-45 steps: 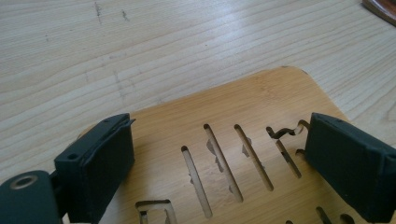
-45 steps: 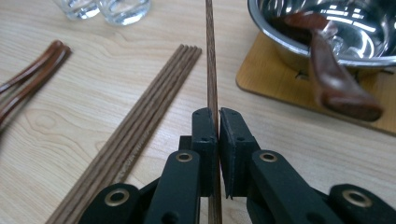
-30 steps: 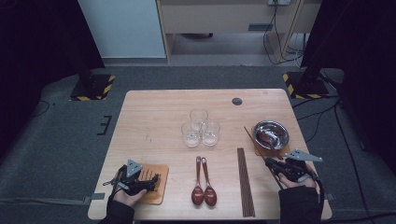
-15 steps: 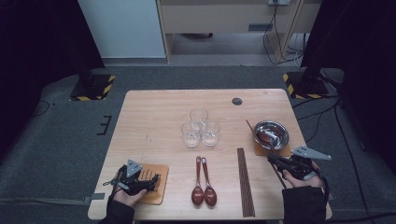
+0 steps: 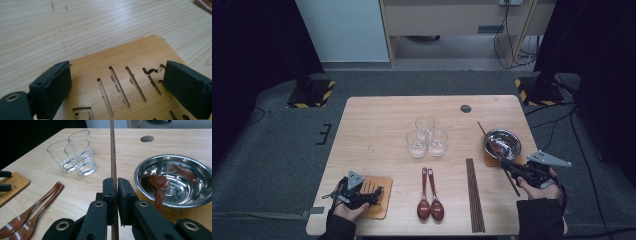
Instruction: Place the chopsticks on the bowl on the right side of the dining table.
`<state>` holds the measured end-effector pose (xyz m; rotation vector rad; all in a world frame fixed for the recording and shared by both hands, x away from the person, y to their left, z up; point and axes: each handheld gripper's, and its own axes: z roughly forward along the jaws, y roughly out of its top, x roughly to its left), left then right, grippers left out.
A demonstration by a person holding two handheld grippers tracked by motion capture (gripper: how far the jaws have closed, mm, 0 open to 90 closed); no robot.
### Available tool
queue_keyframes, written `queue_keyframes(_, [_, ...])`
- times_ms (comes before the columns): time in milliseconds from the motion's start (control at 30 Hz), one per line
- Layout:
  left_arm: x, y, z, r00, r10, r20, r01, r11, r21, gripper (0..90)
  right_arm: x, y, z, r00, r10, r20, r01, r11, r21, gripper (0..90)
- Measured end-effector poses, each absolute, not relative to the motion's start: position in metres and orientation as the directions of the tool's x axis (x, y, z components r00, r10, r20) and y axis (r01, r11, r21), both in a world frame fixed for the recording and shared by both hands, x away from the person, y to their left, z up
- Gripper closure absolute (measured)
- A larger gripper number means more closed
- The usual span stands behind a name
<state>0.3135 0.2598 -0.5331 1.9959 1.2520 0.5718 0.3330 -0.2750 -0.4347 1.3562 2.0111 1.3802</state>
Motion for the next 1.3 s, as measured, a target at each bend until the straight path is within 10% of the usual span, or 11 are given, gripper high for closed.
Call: queue_keyframes(1300, [0.313, 0.260, -0.533, 0.435, 0.901, 0.001, 0.591, -0.286, 0.755, 7.2, 0.385, -0.309, -0.424, -0.435, 0.880, 0.190, 0.473, 0.044, 0.880, 85.3])
